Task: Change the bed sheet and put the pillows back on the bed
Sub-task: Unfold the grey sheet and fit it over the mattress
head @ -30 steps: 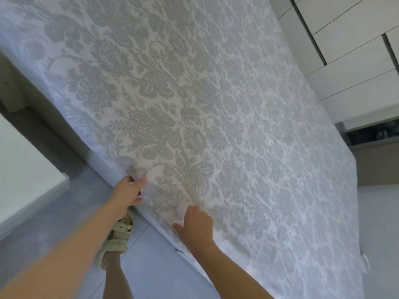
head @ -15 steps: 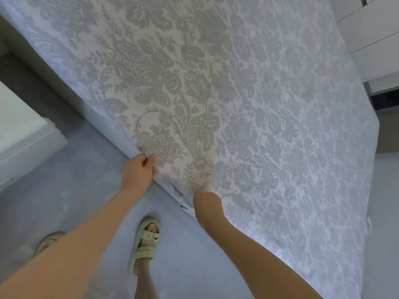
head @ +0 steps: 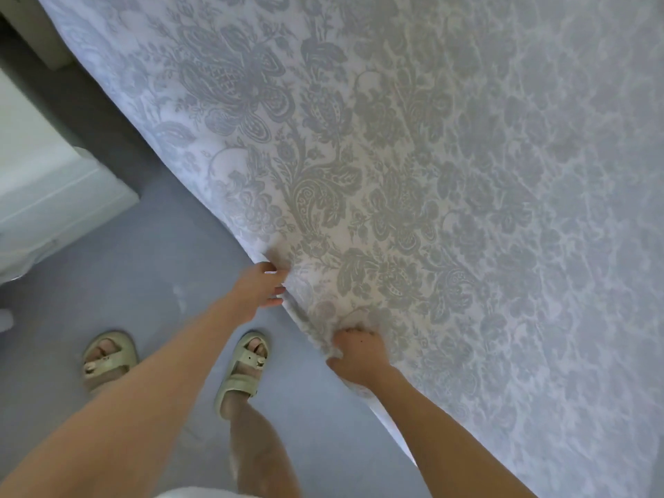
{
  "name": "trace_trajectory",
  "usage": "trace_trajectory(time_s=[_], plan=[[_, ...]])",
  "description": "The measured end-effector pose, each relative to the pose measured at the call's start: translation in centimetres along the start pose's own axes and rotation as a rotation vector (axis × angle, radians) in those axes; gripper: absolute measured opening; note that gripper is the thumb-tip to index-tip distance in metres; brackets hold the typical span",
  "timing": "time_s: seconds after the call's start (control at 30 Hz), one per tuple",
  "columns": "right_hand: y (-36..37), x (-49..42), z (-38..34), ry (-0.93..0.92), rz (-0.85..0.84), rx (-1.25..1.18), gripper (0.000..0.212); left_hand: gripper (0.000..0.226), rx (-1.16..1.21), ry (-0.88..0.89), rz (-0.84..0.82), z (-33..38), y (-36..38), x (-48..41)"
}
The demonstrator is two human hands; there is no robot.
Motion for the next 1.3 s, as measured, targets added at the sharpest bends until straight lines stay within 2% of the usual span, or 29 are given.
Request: trace_trajectory(time_s=[0.07,0.13,0.23,0.33,0.43,0.57,0.7,0.87,0.93,1.0,1.07,1.17,1.3], plan=[[-1.9,-0.8,0.0,-0.037,-0.113,-0.177,0.025,0.015,0.071,-0.053,0.022,0.4,0.1,0.1],[-5.8,-1.8,-0.8,-0.107,-0.091,-0.326,0.026,0.016,0.210,-0.048,0.135,1.6,-0.8,0.2],[-13.0,-2.9,-4.4,-0.323,0.031,-0.287,0.023,0.022,0.403,0.030,0.290,4.0,-3.3,0.1],[-20.2,-3.8,-10.8,-0.580,0.366,-0.131,0.022,0.020,0.552,0.119,0.354,6.8,-5.6,0.0],[-25.3,-4.7,-17.4,-0.872,0.716,0.185,0.026,0.019,0.707,0.191,0.393,10.1,-7.8,-0.1],[-28.3,-7.1,-24.9,-1.077,0.751,0.612,0.018,0.031,0.915,0.225,0.442,13.0,-10.5,-1.4],[-29.0,-9.7,-30.9,-1.291,0.752,0.934,0.023,0.035,0.896,0.243,0.412,14.6,-12.5,-3.8],[-30.5,-13.7,-37.4,-1.359,0.689,1.238,0.030,0.035,0.786,0.198,0.457,13.8,-13.8,-6.8],[-31.4,-14.5,-39.7,-1.364,0.678,1.276,0.044,0.038,0.810,0.220,0.446,13.8,-14.3,-7.7],[-31.4,-15.1,-41.6,-1.270,0.626,1.437,0.058,0.044,0.858,0.269,0.431,14.4,-15.0,-8.1],[-31.1,-15.6,-42.2,-1.147,0.523,1.641,0.058,0.049,0.818,0.287,0.461,14.9,-15.4,-8.4],[-30.5,-15.4,-42.9,-1.101,0.413,1.706,0.053,0.050,0.754,0.297,0.500,15.4,-16.3,-8.1],[-31.0,-16.0,-42.2,-1.031,0.341,1.764,0.054,0.049,0.705,0.234,0.452,16.5,-15.8,-7.8]])
Point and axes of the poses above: each hand's wrist, its own x-axis away from the middle knuckle, its own y-axis out of the palm, z = x × y, the point moved 5 cm from there along -x, towards the middle knuckle, and after that the axes turned 5 degrees about y, right-handed, at the moved point
